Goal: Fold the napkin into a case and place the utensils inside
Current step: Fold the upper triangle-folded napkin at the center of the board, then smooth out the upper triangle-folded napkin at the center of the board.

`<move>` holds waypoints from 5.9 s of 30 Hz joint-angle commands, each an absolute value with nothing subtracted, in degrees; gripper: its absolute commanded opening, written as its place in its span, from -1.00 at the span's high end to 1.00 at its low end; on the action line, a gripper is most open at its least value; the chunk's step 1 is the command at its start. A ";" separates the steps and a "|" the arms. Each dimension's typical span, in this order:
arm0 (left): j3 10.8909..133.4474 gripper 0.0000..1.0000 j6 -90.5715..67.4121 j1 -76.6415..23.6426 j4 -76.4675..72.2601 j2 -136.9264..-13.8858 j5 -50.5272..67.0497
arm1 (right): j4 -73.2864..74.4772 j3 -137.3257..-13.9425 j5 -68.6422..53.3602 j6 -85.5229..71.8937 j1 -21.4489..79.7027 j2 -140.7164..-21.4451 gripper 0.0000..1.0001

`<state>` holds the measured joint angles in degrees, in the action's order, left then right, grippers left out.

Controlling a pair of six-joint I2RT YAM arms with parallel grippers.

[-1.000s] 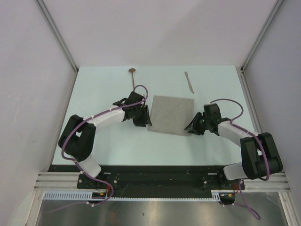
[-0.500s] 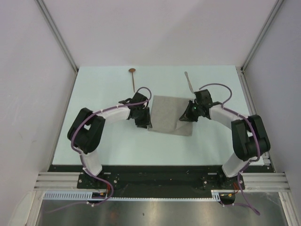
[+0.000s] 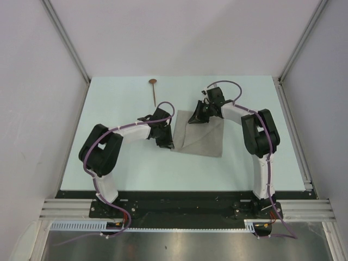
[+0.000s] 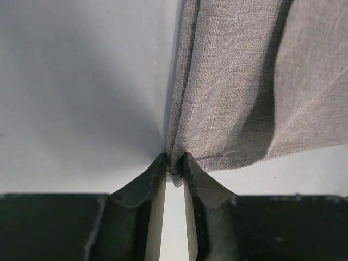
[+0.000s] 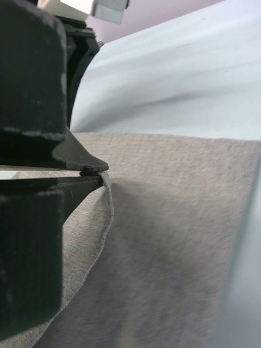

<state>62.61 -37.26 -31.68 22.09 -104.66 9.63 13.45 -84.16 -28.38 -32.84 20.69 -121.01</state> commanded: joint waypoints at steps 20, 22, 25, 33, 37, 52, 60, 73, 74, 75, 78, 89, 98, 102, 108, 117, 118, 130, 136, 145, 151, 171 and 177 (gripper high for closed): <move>58.45 0.55 -37.79 -31.64 22.24 -100.99 8.09 | 7.65 -102.13 -38.41 -35.06 19.95 -133.77 1.00; 57.92 0.54 -38.06 -31.64 21.97 -100.64 8.35 | 7.30 -102.65 -38.58 -35.24 19.86 -133.95 1.00; 57.92 0.54 -38.23 -31.64 22.24 -100.20 8.61 | 7.12 -103.53 -38.76 -35.33 19.86 -134.73 1.00; 59.85 0.35 -38.06 -31.47 23.55 -98.35 8.70 | 7.56 -103.54 -39.73 -34.89 19.95 -135.18 1.00; 59.50 0.36 -38.32 -31.29 23.73 -97.74 8.53 | 7.29 -102.75 -39.90 -34.89 19.86 -134.56 1.00; 58.71 0.36 -38.41 -31.03 24.08 -94.83 8.08 | 6.59 -101.87 -40.69 -34.80 19.77 -133.59 1.00; 57.39 0.44 -38.41 -30.94 22.68 -96.68 8.70 | 5.98 -102.04 -41.04 -35.33 19.95 -133.95 1.00; 56.16 0.51 -38.41 -31.02 20.66 -99.32 10.28 | 5.45 -104.06 -41.84 -36.39 20.92 -136.49 1.00; 56.08 0.51 -38.41 -31.03 20.65 -99.40 10.28 | 5.45 -104.24 -41.84 -36.39 21.09 -136.84 1.00; 55.99 0.52 -38.41 -31.03 20.65 -99.40 10.28 | 5.54 -104.67 -41.84 -36.47 21.18 -137.02 1.00; 55.64 0.52 -38.32 -31.03 20.48 -99.49 10.20 | 5.71 -105.47 -41.66 -36.65 21.27 -137.81 1.00; 56.43 0.54 -38.32 -31.03 20.83 -100.02 10.11 | 5.18 -108.54 -41.13 -37.53 20.48 -140.97 1.00; 56.69 0.54 -38.23 -31.02 21.09 -100.11 10.02 | 4.04 -108.37 -40.69 -37.97 19.95 -141.85 1.00; 56.86 0.55 -37.97 -31.03 21.27 -99.58 10.02 | 3.17 -108.63 -40.95 -38.84 19.52 -143.00 0.91; 62.74 0.49 -35.77 -30.85 27.59 -93.80 5.81 | 2.90 -108.37 -41.48 -38.76 19.60 -142.74 0.72; 68.20 0.61 -37.26 -30.67 25.49 -98.69 13.97 | 2.90 -108.11 -42.19 -38.58 19.78 -143.00 0.70; 67.59 0.62 -37.35 -30.59 24.62 -99.40 14.32 | 2.99 -108.11 -42.27 -38.58 19.78 -143.00 0.70; 62.41 0.80 -36.91 -30.76 20.49 -103.09 12.39 | 3.16 -107.49 -43.07 -38.41 20.13 -142.38 0.63; 57.23 0.85 -38.41 -30.85 16.97 -103.54 14.50 | 3.34 -108.80 -43.59 -38.94 18.99 -141.50 0.35; 56.78 0.86 -38.41 -30.85 16.08 -103.89 14.94 | 14.13 -110.40 -42.64 -31.49 16.79 -132.31 -0.20; 57.82 0.86 -38.85 -30.94 17.14 -102.05 16.96 | 7.85 -90.56 -41.47 -28.21 15.47 -119.46 -0.40; 62.86 0.85 -38.94 -29.00 17.06 -106.35 15.65 | -35.41 -63.37 -54.05 -49.22 19.07 -121.20 0.48; 59.51 0.86 -39.20 -29.18 14.24 -106.61 15.64 | -37.71 -61.09 -54.23 -49.75 19.25 -123.48 0.56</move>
